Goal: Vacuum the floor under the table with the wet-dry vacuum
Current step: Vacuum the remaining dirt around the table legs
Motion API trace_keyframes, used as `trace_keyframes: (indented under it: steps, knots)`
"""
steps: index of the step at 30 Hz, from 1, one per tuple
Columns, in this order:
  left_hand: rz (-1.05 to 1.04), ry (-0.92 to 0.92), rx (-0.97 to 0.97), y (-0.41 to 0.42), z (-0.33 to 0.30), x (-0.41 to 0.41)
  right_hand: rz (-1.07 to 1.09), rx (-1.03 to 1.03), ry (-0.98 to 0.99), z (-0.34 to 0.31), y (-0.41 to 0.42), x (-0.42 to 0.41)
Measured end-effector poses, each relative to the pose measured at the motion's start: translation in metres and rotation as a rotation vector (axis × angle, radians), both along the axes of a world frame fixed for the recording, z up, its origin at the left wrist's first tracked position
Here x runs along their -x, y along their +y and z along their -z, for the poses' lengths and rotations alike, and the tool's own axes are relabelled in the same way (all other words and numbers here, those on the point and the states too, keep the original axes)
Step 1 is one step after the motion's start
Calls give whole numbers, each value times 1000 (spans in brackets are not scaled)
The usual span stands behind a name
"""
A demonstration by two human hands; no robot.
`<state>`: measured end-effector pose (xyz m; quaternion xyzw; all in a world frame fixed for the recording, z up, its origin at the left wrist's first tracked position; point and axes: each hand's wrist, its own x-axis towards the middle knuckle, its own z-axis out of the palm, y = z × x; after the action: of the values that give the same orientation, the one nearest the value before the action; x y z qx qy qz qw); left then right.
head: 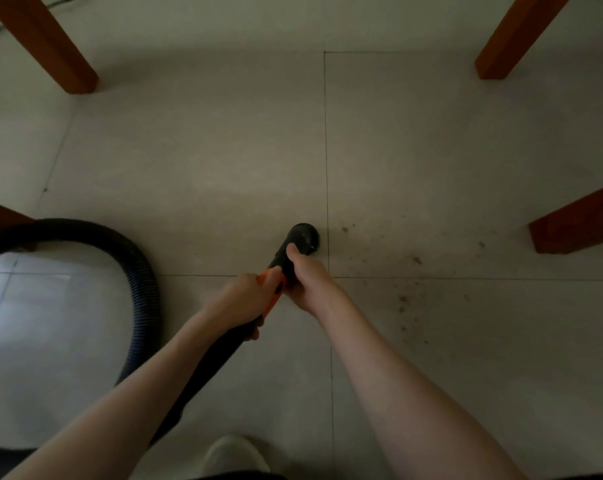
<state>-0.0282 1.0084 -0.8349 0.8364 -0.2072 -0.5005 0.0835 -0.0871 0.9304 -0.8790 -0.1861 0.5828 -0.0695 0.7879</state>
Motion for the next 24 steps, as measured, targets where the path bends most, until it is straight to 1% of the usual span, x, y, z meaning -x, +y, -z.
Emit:
trace_keyframes:
  steps: [3, 10, 15, 24]
  knots:
    - [-4, 7, -18, -1, 0, -4, -11, 15, 3, 3, 4, -3]
    - [35, -35, 40, -31, 3, -4, -34, 128, 30, 0, -21, -11]
    - [89, -3, 11, -42, 0, 10, 93, 130, 43, 4, -26, 7]
    - [129, -24, -6, -51, -4, 23, 69, 123, 67, 2, -31, 21]
